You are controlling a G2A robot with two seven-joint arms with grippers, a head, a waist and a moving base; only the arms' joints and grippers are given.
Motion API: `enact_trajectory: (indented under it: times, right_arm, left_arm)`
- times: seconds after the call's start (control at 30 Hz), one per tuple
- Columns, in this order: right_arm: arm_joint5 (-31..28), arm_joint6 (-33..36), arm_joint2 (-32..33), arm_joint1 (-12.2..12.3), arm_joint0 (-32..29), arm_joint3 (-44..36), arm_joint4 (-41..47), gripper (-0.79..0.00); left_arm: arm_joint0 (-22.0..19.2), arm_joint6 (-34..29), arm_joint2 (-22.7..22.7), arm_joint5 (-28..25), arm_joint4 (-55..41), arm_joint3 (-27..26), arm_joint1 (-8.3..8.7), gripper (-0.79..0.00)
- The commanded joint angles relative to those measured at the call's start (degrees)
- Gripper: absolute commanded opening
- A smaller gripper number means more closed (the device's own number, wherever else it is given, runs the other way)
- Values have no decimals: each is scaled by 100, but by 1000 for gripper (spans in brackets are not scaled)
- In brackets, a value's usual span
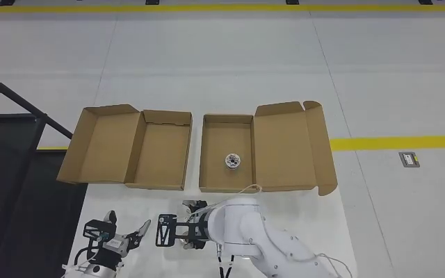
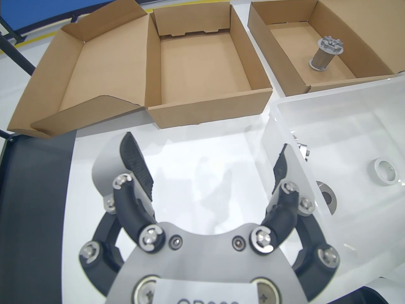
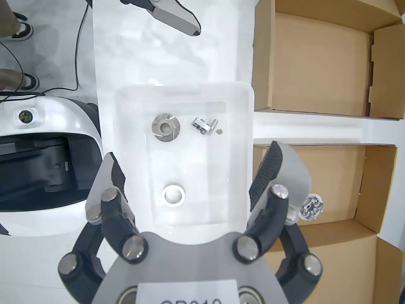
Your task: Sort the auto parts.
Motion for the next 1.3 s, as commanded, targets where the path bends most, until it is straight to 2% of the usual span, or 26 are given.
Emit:
enact_trajectory:
  times: [0.0, 0.2, 0.4, 0.77, 0.83, 0.93, 1.07, 1.13, 1.17, 1.27]
  right_arm:
    - [-2, 9, 0, 0, 0, 0, 0, 0]
    - [33, 14, 0, 1, -1, 36, -45, 0]
    - [58, -218, -189, 11, -70, 209, -566, 0]
    - [-224, -214, 182, 403, -929, -73, -1023, 0]
    - [-217, -207, 236, 476, -1025, -39, -1041, -46]
    - [-64, -54, 333, 552, -1107, -57, -1095, -46]
    - [-85, -75, 435, 622, -1170, -93, -1053, -126]
    - [-81, -71, 436, 645, -1156, -45, -1010, -123]
    - [-92, -82, 416, 652, -1143, -3, -970, -163]
    - [9, 19, 355, 655, -1060, 128, -938, -203]
  left_arm:
    - [0, 0, 0, 0, 0, 0, 0, 0]
    - [0, 0, 0, 0, 0, 0, 0, 0]
    - [0, 0, 0, 0, 0, 0, 0, 0]
    - [0, 0, 0, 0, 0, 0, 0, 0]
    - [0, 0, 0, 0, 0, 0, 0, 0]
    - [0, 0, 0, 0, 0, 0, 0, 0]
    - [0, 0, 0, 0, 0, 0, 0, 0]
    - [0, 0, 0, 0, 0, 0, 0, 0]
    - [0, 0, 0, 0, 0, 0, 0, 0]
    - [0, 0, 0, 0, 0, 0, 0, 0]
